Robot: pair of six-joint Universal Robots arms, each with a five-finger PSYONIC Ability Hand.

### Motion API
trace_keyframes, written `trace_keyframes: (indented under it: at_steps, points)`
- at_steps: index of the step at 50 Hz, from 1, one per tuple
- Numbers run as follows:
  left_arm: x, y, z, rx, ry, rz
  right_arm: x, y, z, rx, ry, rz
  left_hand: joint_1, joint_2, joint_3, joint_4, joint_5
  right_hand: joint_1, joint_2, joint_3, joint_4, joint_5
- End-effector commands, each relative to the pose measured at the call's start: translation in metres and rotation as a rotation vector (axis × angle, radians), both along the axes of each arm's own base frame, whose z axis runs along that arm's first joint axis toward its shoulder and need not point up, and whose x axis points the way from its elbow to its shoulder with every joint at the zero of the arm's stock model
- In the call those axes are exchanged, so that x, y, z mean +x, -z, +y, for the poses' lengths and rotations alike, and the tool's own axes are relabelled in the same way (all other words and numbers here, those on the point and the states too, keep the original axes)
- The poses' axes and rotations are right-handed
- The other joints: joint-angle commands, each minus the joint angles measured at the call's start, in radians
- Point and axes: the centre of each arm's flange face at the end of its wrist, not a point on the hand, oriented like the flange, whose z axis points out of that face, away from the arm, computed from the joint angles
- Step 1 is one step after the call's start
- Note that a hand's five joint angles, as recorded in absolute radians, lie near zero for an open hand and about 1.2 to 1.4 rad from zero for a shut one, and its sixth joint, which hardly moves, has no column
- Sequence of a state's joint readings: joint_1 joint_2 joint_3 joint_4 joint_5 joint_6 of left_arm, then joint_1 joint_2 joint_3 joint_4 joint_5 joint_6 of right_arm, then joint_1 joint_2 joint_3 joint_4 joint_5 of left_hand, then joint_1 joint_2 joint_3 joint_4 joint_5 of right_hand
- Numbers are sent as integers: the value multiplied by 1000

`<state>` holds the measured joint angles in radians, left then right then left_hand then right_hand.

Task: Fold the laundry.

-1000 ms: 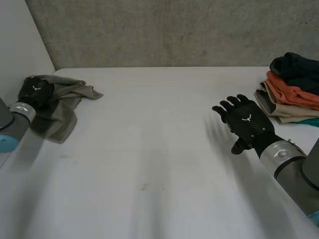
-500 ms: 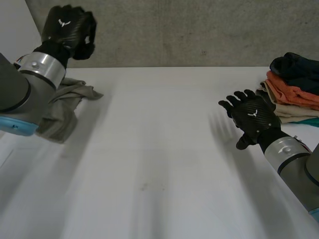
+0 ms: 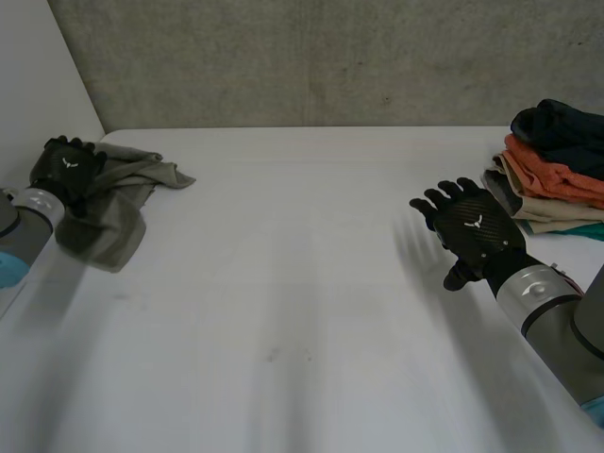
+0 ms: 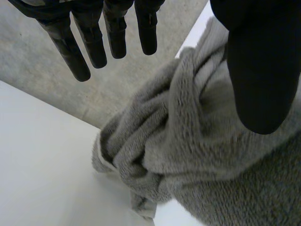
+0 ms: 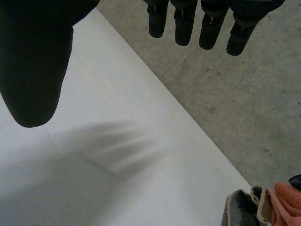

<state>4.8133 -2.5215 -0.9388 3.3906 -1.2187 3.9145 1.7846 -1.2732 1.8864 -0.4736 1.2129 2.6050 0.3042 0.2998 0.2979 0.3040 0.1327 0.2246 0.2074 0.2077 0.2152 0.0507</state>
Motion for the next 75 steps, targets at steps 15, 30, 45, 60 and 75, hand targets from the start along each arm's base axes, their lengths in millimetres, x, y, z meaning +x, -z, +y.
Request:
trace_keyframes:
  at_steps: [15,30,45,60,75]
  points:
    - [-10,29,-34,-97,11,108,-1,17,-5,43,11,14,1092,1096,1098,1092,1089,-50,-33,-33,-41,-51]
    - [-128,-164,101,-230,311,541,-3,12,-8,30,26,6,1092,1096,1098,1092,1089,-50,-33,-33,-41,-51]
    - [-249,-58,285,299,687,403,-14,-16,-12,-36,91,-21,1092,1096,1098,1092,1089,-50,-33,-33,-41,-51]
    - [-233,-105,300,165,602,329,-21,-24,-12,54,168,-38,-61,-57,-55,-61,-64,-50,-33,-33,-41,-51]
    - [-137,-81,187,165,253,308,-13,-35,46,411,104,30,-50,-45,-43,-49,-53,-50,-33,-33,-41,-51]
